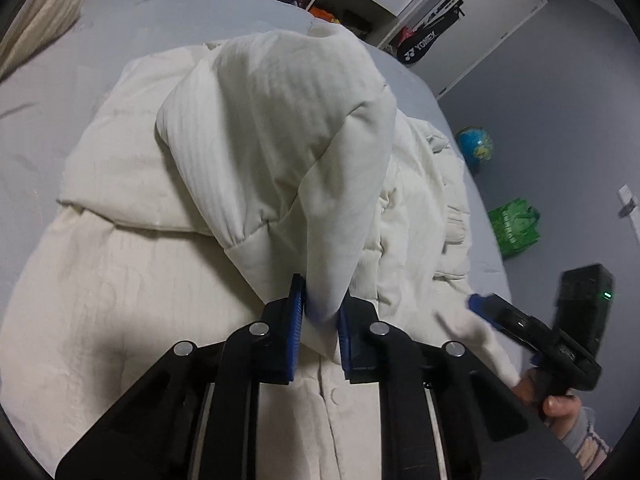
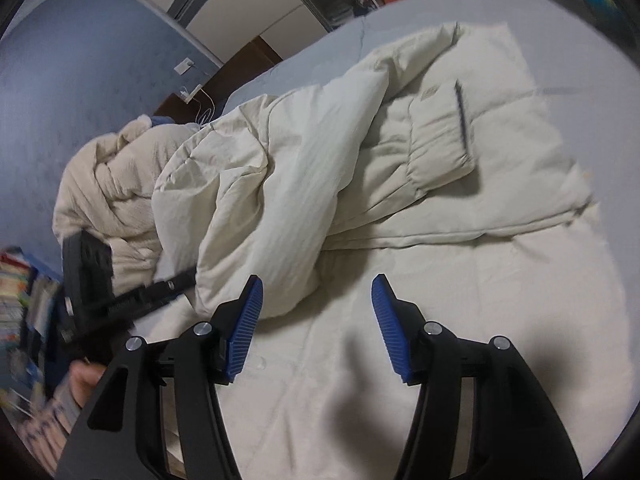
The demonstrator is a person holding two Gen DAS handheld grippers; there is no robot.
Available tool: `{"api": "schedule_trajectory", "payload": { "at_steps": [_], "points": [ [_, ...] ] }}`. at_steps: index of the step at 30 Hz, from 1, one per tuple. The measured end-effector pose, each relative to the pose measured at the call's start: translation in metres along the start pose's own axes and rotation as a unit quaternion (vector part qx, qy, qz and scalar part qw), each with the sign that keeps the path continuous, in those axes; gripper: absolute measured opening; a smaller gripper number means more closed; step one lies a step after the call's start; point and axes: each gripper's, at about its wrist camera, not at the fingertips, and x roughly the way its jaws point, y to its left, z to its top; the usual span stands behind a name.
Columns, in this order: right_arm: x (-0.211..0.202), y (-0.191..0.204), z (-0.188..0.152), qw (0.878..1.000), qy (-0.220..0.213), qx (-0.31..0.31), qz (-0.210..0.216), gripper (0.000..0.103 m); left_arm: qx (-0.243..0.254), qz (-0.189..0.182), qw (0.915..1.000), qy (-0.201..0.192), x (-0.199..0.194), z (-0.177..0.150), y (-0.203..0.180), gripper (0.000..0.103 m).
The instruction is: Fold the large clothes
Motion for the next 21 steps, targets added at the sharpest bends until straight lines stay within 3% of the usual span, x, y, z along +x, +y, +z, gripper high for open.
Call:
{"api": "schedule_trajectory", "payload": {
  "at_steps": [7, 9, 11, 12, 13, 14, 16, 18, 19, 20, 21],
  "points": [
    [0.05, -0.005, 0.009, 0.99, 0.037, 0.127, 0.055, 0.054, -0.014, -0.01, 0.9999, 0.003, -0.002, 0.0, 0.001, 0.019],
    [0.063, 0.002, 0.009, 0.987, 0.049, 0.138, 0.063, 0.054, -0.006, 0.005, 1.0, 0.0, -0.007, 0.002, -0.001, 0.028],
    [0.071, 0.008, 0.008, 0.987, 0.054, 0.137, 0.06, 0.054, 0.005, 0.025, 0.9996, -0.01, -0.014, 0.005, -0.007, 0.056],
    [0.074, 0.012, 0.007, 0.988, 0.053, 0.131, 0.055, 0.051, 0.01, 0.029, 0.9994, -0.018, -0.014, 0.009, -0.014, 0.062],
    [0.076, 0.015, 0.006, 0.989, 0.052, 0.125, 0.056, 0.032, 0.016, 0.033, 0.9988, -0.033, -0.021, 0.013, -0.018, 0.07],
    [0.077, 0.018, 0.006, 0.991, 0.05, 0.115, 0.054, 0.024, 0.02, 0.034, 0.9983, -0.043, -0.027, 0.018, -0.021, 0.072],
    [0.075, 0.021, 0.005, 0.993, 0.046, 0.098, 0.05, 0.011, 0.026, 0.034, 0.9976, -0.054, -0.034, 0.029, -0.027, 0.072],
    [0.066, 0.022, 0.005, 0.994, 0.03, 0.084, 0.056, 0.008, 0.034, 0.039, 0.9967, -0.062, -0.037, 0.042, -0.032, 0.068],
    [0.059, 0.024, 0.007, 0.995, 0.019, 0.075, 0.058, 0.007, 0.034, 0.042, 0.9967, -0.06, -0.034, 0.049, -0.034, 0.054],
    [0.053, 0.026, 0.009, 0.996, 0.011, 0.067, 0.059, 0.006, 0.03, 0.042, 0.9971, -0.055, -0.032, 0.054, -0.033, 0.034],
    [0.046, 0.029, 0.012, 0.997, 0.002, 0.058, 0.059, 0.006, 0.017, 0.037, 0.998, -0.049, -0.029, 0.06, -0.029, 0.027]
  ]
}}
